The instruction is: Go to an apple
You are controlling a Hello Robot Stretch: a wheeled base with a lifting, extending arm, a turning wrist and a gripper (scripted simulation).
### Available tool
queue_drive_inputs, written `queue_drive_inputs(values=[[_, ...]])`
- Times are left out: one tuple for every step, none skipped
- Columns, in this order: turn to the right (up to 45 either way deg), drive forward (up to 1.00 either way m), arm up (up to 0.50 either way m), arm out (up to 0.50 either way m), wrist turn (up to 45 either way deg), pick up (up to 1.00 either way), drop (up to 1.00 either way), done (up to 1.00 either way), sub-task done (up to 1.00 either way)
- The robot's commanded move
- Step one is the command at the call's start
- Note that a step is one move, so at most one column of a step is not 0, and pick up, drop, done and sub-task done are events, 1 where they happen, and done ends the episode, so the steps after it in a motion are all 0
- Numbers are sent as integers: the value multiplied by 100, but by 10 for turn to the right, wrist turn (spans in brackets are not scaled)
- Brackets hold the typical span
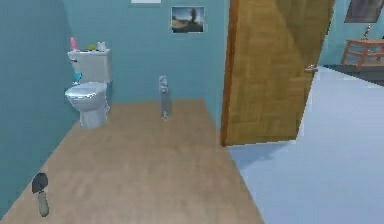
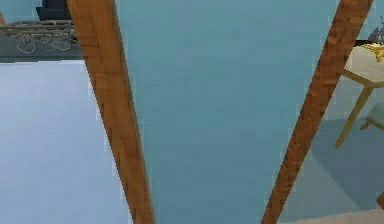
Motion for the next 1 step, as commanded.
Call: queue_drive_inputs(values=[[0,30,0,0,0,0,0,0,0]])
